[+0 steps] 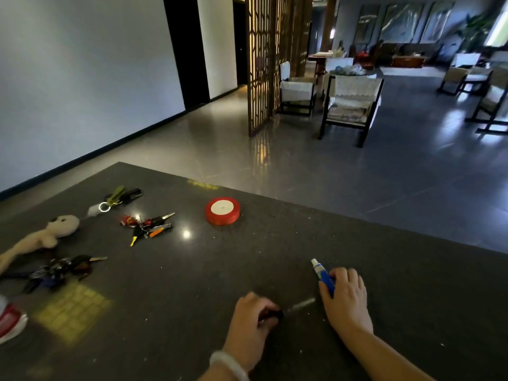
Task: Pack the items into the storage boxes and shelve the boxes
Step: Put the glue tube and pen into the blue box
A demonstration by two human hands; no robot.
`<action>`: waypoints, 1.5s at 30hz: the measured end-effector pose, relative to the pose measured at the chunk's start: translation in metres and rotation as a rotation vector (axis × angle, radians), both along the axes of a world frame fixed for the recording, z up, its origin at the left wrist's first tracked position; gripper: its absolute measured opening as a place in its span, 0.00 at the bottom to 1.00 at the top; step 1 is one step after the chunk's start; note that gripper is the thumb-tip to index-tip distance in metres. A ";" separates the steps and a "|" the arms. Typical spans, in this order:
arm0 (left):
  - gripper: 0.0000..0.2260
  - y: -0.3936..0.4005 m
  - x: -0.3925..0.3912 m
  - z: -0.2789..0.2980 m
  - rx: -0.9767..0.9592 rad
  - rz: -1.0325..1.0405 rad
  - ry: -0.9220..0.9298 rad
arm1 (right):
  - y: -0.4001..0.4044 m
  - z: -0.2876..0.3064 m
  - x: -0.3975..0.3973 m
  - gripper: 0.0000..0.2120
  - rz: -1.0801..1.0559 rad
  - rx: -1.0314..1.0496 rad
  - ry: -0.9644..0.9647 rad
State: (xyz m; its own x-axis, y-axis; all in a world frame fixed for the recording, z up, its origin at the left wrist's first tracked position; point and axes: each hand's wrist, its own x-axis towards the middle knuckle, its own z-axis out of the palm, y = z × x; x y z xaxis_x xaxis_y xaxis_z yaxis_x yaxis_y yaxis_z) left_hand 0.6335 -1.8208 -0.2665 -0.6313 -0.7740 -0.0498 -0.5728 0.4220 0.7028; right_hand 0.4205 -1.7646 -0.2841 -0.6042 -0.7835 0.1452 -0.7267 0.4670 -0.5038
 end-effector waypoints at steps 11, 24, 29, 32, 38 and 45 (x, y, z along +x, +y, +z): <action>0.10 0.060 0.035 -0.005 -0.030 -0.060 -0.124 | 0.071 0.018 0.024 0.12 -0.083 -0.044 -0.322; 0.05 0.168 0.016 0.043 0.005 0.009 -0.056 | 0.235 0.127 0.007 0.11 -0.050 -0.080 -0.207; 0.08 0.240 -0.035 0.085 0.106 -0.012 0.030 | 0.331 0.156 -0.024 0.12 -0.117 -0.087 -0.138; 0.08 0.283 -0.062 0.101 0.116 -0.041 0.107 | 0.390 0.160 -0.046 0.12 -0.183 -0.099 -0.142; 0.09 0.355 -0.100 0.117 0.003 -0.158 0.169 | 0.476 0.152 -0.093 0.15 -0.311 -0.192 -0.222; 0.06 0.398 -0.137 0.120 0.014 -0.091 0.215 | 0.504 0.138 -0.127 0.12 -0.242 -0.078 -0.132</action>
State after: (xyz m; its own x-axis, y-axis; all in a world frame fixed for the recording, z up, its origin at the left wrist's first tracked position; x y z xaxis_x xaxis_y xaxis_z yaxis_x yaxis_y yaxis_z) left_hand 0.4968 -1.4228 -0.1462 -0.6959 -0.7133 0.0832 -0.3692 0.4547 0.8106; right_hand 0.2931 -1.2608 -0.1459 -0.7901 -0.6035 0.1076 -0.5247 0.5749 -0.6278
